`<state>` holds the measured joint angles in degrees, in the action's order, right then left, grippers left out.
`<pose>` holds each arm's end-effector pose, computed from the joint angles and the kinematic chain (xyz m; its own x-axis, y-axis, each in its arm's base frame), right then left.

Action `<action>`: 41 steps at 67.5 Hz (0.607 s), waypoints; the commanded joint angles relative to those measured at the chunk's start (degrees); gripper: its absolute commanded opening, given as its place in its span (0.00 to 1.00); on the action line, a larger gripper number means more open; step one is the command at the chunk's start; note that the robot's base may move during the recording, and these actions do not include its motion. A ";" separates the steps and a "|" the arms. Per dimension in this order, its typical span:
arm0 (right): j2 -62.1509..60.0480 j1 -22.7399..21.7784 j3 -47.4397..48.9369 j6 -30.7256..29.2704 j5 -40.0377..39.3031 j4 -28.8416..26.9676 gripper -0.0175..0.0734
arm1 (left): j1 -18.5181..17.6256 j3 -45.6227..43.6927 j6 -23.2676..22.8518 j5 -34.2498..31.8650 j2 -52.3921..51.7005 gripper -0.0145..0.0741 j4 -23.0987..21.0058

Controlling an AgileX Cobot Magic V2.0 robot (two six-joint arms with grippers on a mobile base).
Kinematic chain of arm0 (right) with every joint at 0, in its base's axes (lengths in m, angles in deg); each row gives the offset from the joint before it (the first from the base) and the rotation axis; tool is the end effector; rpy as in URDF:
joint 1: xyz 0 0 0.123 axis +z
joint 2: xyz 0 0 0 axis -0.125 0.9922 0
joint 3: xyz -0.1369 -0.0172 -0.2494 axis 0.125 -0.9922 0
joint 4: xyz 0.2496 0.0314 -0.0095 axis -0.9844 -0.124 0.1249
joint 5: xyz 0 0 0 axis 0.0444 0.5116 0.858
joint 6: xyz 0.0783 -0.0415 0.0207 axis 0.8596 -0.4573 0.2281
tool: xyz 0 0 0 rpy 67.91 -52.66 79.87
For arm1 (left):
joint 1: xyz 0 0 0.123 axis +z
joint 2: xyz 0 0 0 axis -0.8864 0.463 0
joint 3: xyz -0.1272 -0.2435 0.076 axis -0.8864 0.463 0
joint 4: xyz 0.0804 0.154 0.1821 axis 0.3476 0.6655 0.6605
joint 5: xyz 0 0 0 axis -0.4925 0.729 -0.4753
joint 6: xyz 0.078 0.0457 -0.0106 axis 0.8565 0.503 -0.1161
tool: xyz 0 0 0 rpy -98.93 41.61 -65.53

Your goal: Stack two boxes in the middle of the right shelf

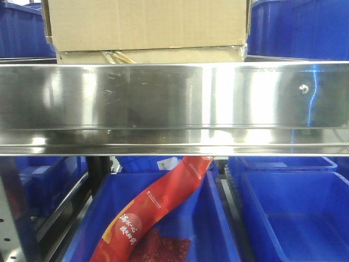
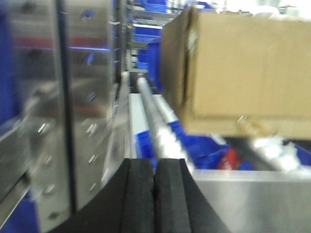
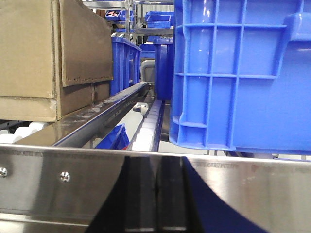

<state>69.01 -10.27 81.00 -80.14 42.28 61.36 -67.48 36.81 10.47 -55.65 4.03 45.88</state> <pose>0.0566 -0.0031 0.2100 0.0533 0.0200 -0.9984 0.0536 0.9983 0.0228 0.0726 -0.0063 0.2421 -0.0050 -0.0412 -0.9991 0.0868 0.9954 -0.0415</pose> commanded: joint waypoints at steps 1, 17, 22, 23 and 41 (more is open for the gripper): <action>-0.18 -0.19 0.00 -0.45 -1.40 -0.26 0.01 | 0.75 4.55 4.34 -1.88 -5.26 0.04 -2.94; -0.18 -0.19 0.00 -0.45 -1.53 -0.26 0.01 | 0.86 7.21 7.45 3.11 -11.72 0.04 -3.78; -0.18 -0.19 0.00 -0.45 -1.53 -0.26 0.01 | 0.86 7.21 7.46 1.81 -11.72 0.04 -3.78; -0.18 -0.19 0.00 -0.45 -1.53 -0.26 0.01 | 0.86 7.21 7.46 1.08 -11.72 0.04 -3.78; -0.18 -0.19 0.00 -0.45 -1.53 -0.26 0.01 | 1.86 7.21 7.46 -0.59 -11.72 0.04 -3.73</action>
<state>69.01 -10.27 81.03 -80.14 42.14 61.36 -66.46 44.17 17.79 -54.89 -7.27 42.22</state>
